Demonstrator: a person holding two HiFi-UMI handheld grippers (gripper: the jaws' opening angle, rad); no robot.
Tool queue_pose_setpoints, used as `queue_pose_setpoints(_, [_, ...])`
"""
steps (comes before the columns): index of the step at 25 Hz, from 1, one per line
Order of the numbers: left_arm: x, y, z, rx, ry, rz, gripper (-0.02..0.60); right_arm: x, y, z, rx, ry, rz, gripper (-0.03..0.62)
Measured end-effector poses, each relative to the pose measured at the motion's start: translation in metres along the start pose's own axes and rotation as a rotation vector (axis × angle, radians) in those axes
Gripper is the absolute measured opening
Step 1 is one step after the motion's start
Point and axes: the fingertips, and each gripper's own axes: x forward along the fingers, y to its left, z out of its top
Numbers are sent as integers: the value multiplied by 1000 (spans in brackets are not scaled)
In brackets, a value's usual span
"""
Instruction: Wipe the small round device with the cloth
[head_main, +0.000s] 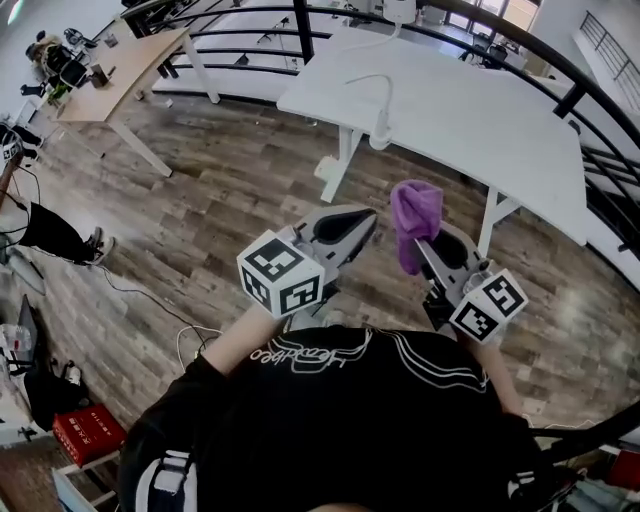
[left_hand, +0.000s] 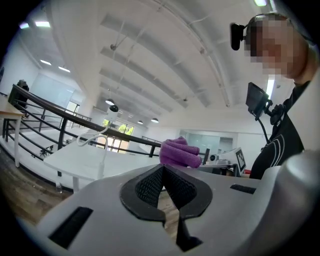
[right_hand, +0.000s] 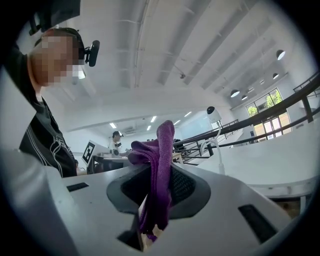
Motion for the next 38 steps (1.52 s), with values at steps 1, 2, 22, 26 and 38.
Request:
queue_pose_setpoints(1, [2, 15, 3, -1, 0, -7, 8, 15, -6, 2, 0, -3, -3, 72])
queue_pose_setpoints(2, [4, 29, 7, -1, 1, -15, 8, 30, -11, 4, -1, -6, -6, 72])
queue_pose_setpoints(22, [66, 163, 48, 70, 30, -150, 9, 124, -133, 37, -46, -61, -136, 72])
queue_pose_setpoints(26, [92, 192, 61, 84, 26, -131, 9, 136, -173, 46, -38, -73, -148, 72])
queue_pose_setpoints(38, [212, 323, 119, 139, 42, -32, 77, 183, -328, 91, -21, -74, -120, 72])
